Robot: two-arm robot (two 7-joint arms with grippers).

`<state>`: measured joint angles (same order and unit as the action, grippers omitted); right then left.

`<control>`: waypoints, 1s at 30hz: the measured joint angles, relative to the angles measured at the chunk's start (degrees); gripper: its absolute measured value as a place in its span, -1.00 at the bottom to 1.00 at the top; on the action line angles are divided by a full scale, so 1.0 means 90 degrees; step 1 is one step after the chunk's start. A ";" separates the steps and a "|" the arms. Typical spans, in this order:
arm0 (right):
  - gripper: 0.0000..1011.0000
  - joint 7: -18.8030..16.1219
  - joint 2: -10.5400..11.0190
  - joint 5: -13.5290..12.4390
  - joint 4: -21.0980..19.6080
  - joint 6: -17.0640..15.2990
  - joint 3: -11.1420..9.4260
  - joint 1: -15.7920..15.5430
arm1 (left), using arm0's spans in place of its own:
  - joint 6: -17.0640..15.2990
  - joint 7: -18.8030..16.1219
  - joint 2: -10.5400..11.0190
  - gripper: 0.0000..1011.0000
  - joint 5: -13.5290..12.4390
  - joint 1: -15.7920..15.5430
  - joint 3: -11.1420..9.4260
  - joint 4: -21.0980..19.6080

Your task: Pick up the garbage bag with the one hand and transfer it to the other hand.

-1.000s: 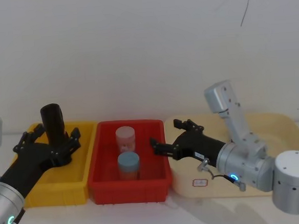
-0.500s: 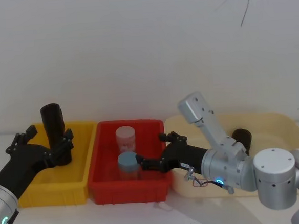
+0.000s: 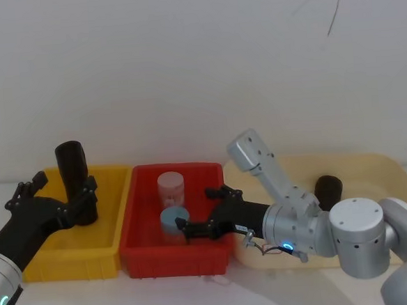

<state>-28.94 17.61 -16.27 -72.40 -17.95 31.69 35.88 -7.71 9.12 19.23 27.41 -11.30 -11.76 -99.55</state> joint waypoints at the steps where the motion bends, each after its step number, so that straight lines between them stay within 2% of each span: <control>1: 0.98 -0.0013 -0.0012 0.0003 0.0045 0.0010 0.0013 0.0025 | 0.0000 -0.0001 0.0000 0.98 0.0000 0.0000 0.0000 0.0000; 30: 0.98 -0.0324 -0.0542 0.0137 0.1515 0.0461 0.0291 0.0698 | 0.0001 -0.0008 0.0006 0.98 0.0001 0.0007 0.0011 0.0001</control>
<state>-31.86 12.73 -15.04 -58.77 -13.80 34.30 42.17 -7.70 9.05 19.29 27.42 -11.24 -11.65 -99.54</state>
